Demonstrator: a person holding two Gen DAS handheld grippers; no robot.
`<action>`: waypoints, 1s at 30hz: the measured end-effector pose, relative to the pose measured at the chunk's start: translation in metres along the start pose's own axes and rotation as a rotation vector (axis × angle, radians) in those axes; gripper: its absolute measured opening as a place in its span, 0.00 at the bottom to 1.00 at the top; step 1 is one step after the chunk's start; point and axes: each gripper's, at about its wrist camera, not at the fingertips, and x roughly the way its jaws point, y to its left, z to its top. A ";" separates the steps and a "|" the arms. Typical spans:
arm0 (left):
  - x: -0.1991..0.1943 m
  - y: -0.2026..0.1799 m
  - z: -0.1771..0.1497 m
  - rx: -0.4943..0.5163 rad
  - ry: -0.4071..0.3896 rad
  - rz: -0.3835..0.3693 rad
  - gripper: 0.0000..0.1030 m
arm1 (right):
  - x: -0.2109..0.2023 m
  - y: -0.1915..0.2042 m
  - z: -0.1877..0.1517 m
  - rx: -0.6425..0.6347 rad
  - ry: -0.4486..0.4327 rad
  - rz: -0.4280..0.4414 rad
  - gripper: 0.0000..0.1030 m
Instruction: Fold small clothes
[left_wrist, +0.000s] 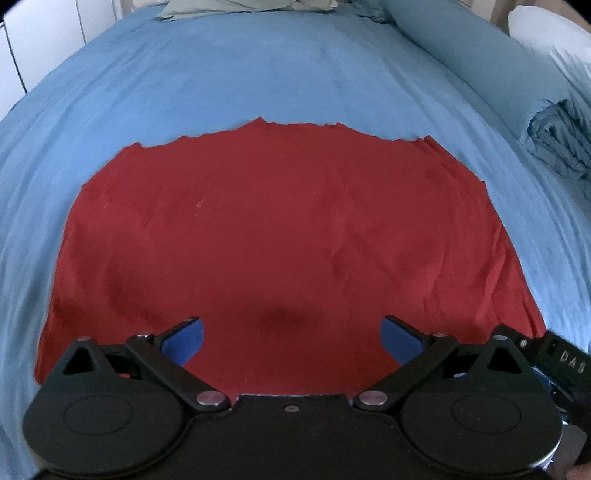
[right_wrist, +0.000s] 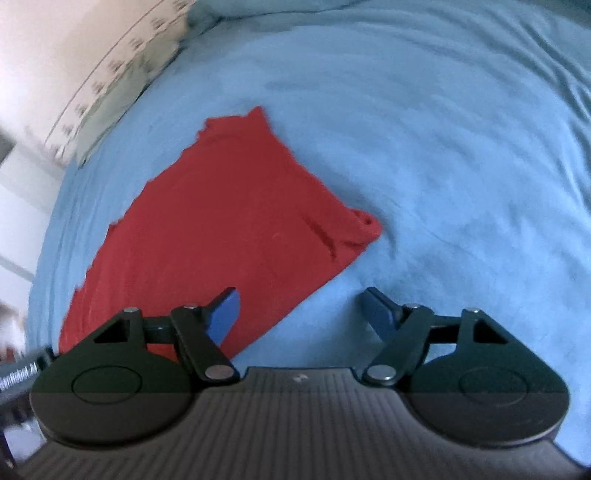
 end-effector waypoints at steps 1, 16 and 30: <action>0.001 0.001 0.002 -0.002 -0.002 0.003 1.00 | 0.003 -0.002 0.003 0.030 -0.011 0.003 0.88; 0.038 0.021 0.042 -0.159 -0.012 0.039 1.00 | 0.030 0.001 0.031 0.142 -0.087 0.033 0.75; 0.054 0.046 0.057 -0.187 0.107 0.037 1.00 | 0.002 0.055 0.044 0.102 -0.100 0.054 0.23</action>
